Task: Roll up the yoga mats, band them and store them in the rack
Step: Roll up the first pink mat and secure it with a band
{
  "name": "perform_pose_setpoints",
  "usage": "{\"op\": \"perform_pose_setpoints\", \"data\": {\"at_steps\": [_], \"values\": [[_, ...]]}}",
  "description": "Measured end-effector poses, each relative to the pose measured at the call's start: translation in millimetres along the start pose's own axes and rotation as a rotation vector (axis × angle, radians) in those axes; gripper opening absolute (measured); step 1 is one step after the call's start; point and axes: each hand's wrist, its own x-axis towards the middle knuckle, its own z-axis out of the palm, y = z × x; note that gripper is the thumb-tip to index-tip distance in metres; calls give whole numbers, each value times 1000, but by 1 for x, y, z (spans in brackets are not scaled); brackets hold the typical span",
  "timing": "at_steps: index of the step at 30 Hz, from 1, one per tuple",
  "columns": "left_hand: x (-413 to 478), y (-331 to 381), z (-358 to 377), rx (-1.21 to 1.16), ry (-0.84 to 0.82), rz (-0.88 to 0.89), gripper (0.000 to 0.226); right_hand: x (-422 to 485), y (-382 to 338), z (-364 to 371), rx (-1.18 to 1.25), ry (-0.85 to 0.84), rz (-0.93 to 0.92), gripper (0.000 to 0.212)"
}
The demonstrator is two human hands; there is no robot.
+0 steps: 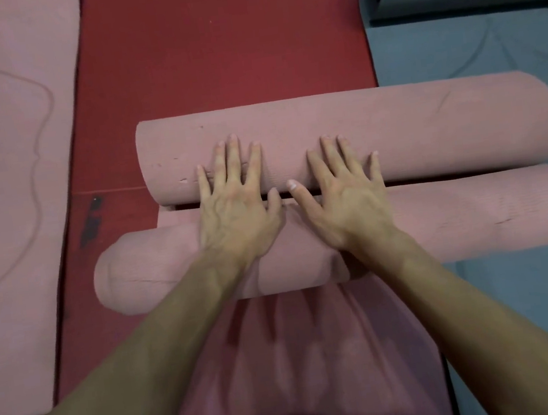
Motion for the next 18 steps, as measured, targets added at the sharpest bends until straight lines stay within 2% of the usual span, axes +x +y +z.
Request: {"op": "perform_pose_setpoints", "data": {"at_steps": [2, 7, 13, 18], "values": [[6, -1, -1, -4, 66, 16, 77, 12, 1, -1, 1, -36, 11, 81], [10, -1, -3, -6, 13, 36, 69, 19, 2, 1, 10, -39, 13, 81], [0, 8, -10, 82, 52, 69, 68, 21, 3, 4, 23, -19, 11, 81], [-5, 19, 1, -21, -52, -27, 75, 28, 3, 6, 41, 27, 11, 81]]}}
